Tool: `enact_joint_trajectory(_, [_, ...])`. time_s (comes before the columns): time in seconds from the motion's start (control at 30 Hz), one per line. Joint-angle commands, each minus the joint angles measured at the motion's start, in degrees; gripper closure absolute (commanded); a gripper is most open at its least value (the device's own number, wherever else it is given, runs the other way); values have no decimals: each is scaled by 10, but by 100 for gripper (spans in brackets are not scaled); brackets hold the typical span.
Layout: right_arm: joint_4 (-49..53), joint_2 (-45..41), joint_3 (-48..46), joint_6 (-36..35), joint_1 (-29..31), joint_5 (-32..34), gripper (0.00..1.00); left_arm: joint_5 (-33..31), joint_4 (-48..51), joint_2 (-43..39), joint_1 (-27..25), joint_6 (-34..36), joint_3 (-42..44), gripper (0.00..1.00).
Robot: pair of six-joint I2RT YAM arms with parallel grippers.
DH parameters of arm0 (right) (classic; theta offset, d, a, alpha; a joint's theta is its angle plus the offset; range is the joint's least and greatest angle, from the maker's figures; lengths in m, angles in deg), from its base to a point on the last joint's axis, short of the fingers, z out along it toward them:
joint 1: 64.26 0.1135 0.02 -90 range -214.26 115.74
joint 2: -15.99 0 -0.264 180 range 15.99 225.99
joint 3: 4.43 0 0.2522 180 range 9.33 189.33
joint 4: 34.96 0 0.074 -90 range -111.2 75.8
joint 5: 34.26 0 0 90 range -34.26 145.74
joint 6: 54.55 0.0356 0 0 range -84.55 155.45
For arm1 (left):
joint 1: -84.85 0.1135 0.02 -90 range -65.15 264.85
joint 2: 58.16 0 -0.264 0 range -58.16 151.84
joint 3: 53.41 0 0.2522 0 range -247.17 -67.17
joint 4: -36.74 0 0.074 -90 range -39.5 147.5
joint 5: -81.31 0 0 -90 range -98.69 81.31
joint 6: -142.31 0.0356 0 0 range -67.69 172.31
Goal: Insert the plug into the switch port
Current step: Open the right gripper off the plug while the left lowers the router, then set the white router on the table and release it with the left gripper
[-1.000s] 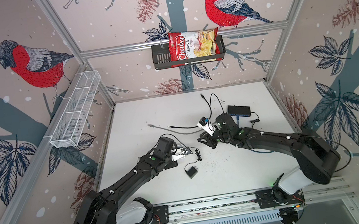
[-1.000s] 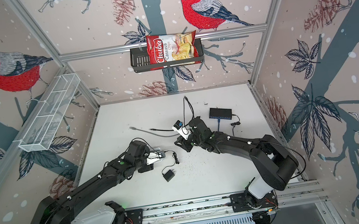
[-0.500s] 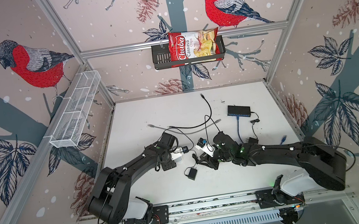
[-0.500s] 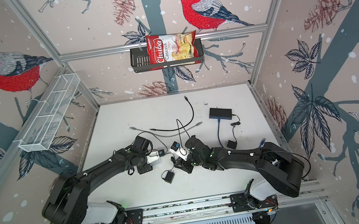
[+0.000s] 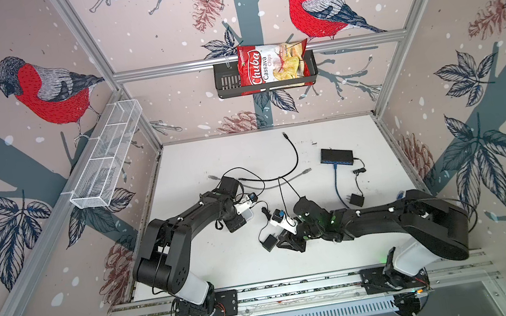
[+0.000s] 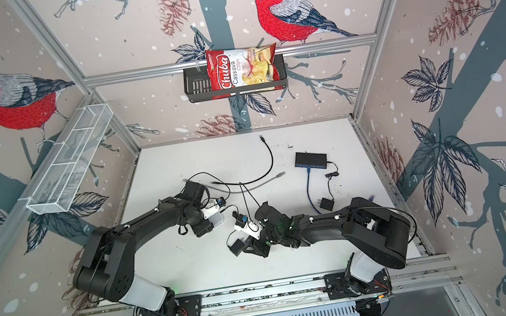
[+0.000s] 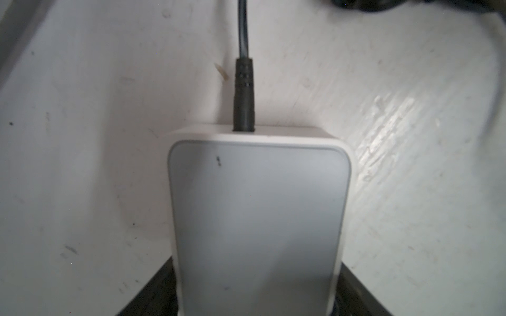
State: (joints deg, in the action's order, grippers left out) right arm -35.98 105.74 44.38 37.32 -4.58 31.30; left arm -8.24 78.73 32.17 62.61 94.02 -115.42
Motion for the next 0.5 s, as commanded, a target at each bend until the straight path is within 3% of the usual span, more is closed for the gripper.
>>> enact_joint_trajectory(0.0, [-17,9,7,3,3,0,65,13,27,9,2,-17,5,50])
enact_joint_trajectory(0.13, [-13,8,7,2,3,5,65,15,36,16,3,-21,3,45])
enact_joint_trajectory(0.17, [-13,9,7,2,3,5,65,15,37,16,3,-22,3,36])
enact_joint_trajectory(0.2, [-12,9,7,2,3,5,65,14,38,16,3,-23,0,12])
enact_joint_trajectory(0.23, [-11,8,7,2,3,4,65,15,39,16,3,-23,-1,4])
enact_joint_trajectory(0.47, [-6,15,11,-3,9,-1,65,9,35,7,5,-32,-8,4])
